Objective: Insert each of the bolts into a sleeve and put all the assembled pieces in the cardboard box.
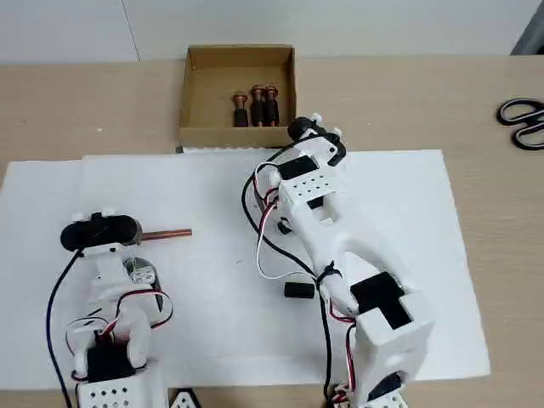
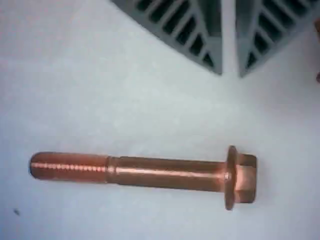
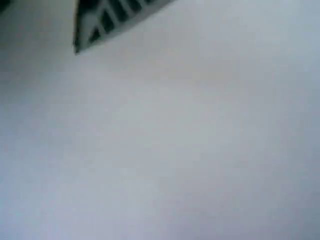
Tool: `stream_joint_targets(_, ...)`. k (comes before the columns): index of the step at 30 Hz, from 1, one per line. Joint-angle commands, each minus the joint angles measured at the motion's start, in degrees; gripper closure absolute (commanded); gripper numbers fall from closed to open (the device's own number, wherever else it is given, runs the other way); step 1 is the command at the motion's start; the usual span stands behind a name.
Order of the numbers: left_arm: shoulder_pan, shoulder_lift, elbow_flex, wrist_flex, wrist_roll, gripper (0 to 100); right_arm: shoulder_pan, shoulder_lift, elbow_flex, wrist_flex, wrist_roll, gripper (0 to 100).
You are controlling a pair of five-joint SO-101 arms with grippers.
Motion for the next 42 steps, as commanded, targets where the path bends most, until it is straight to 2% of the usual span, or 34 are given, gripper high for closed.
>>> stream_joint_targets(1, -0.44, -0.35, -0.4, -0.62, 0.26, 99, 0.13, 0.4, -0.18, -0.31, -0.09, 89.0)
stream_joint_targets(4, -0.44, -0.35, -0.4, -0.62, 0.26, 99, 0.13, 0.4, -0.26, -0.66, -0.09, 98.9)
stream_joint_targets(10, -0.44, -0.35, -0.4, -0.62, 0.26, 99, 0.13, 0.31, -0.26, -0.31, 0.0, 99.5)
stream_joint_targets(14, -0.44, -0.35, -0.4, -0.62, 0.26, 99, 0.13, -1.01, -0.35, -0.22, 3.6, 99.5)
stream_joint_targets(22, -0.62, -0.35, -0.4, -0.62, 0.26, 99, 0.04, -21.93, -0.35, 7.34, 11.52, 99.5)
stream_joint_targets(27, -0.79, -0.35, -1.98, -0.62, 0.26, 99, 0.22, -28.88, 0.0, 14.29, 16.26, 99.5)
stream_joint_targets(34, -0.88, 0.09, -15.69, 0.35, 1.05, 99, 5.49, -29.32, 0.0, 22.99, 16.44, 99.5)
stream_joint_targets(42, -0.79, 3.43, -35.91, 12.66, 4.57, 99, 11.65, -29.32, 1.14, 28.09, 16.53, 99.5)
